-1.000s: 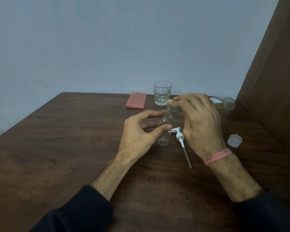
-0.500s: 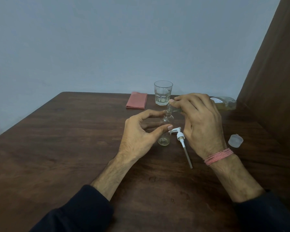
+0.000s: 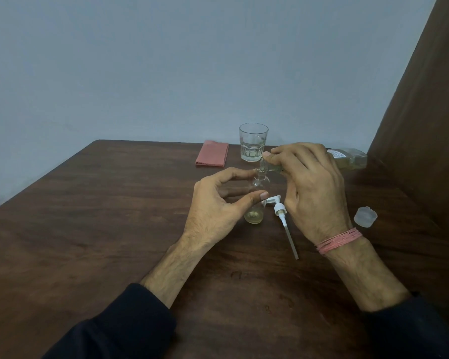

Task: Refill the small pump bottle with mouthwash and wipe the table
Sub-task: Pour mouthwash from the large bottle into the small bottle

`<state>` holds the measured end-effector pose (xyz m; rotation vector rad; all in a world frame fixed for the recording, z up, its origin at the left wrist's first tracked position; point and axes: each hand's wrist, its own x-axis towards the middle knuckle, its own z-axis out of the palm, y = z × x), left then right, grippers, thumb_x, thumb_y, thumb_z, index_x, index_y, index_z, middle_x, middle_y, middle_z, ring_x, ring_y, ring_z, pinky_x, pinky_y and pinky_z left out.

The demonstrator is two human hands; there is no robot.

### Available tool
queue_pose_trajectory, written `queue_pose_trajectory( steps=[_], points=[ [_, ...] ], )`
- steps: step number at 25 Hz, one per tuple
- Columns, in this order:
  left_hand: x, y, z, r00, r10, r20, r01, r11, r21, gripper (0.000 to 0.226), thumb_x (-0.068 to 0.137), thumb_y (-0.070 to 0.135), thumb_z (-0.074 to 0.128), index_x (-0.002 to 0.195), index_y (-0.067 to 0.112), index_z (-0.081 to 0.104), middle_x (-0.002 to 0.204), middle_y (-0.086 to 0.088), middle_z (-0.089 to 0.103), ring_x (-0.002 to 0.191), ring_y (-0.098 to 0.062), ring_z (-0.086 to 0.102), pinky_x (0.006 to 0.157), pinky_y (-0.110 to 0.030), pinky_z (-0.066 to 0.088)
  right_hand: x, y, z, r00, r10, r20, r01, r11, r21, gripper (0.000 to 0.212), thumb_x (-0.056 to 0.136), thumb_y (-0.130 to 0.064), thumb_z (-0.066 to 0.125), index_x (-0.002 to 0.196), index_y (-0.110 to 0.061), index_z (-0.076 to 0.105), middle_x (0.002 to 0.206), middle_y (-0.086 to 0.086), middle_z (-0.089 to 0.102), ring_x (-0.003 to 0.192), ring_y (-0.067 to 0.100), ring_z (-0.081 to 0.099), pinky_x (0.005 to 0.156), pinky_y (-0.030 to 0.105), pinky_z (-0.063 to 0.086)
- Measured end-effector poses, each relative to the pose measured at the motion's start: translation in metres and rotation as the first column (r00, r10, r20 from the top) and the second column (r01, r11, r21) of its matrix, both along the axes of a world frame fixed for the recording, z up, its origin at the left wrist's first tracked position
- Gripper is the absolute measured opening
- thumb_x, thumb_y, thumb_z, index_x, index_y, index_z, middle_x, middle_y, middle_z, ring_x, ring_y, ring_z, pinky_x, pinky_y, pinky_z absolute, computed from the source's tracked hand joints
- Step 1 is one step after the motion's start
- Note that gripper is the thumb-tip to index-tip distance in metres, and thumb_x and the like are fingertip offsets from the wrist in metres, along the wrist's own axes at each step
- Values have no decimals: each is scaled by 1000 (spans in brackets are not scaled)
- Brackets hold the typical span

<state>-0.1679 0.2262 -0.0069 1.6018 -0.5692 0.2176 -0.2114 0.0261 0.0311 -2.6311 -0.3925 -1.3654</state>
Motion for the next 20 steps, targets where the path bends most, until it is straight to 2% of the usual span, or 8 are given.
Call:
queue_pose_trajectory(
  steps=[5, 10, 14, 20],
  points=[
    [-1, 1, 2, 1000, -7, -1, 7, 1000, 3, 42, 85, 25, 103, 123, 31, 86, 119, 13, 90, 106, -6, 88, 91, -25, 70, 0, 0, 1, 1000, 3, 5, -3, 1000, 2, 61, 82, 17, 72, 132, -18, 72, 126, 0, 72, 122, 30, 60, 100, 46, 52],
    [0, 1, 1, 1000, -10, -7, 10, 1000, 0, 42, 85, 25, 103, 124, 30, 86, 120, 12, 90, 107, -8, 89, 93, -30, 72, 1, 0, 0, 1000, 7, 16, -7, 1000, 6, 62, 82, 17, 72, 131, -19, 72, 126, -1, 72, 122, 29, 60, 102, 44, 50],
    [0, 1, 1, 1000, -16, -7, 16, 1000, -11, 41, 85, 25, 104, 122, 32, 86, 119, 12, 90, 107, -8, 89, 92, -30, 71, 2, -1, -1, 1000, 9, 20, -9, 1000, 3, 62, 82, 16, 73, 133, -20, 71, 127, -2, 71, 122, 27, 59, 103, 43, 49],
    [-1, 1, 2, 1000, -17, 9, 17, 1000, -13, 41, 86, 22, 103, 121, 33, 85, 117, 15, 90, 105, -6, 88, 89, -22, 69, 2, 0, -1, 1000, 8, 13, -8, 1000, 4, 62, 81, 16, 73, 131, -19, 71, 126, -1, 72, 122, 27, 59, 101, 44, 50]
  ],
)
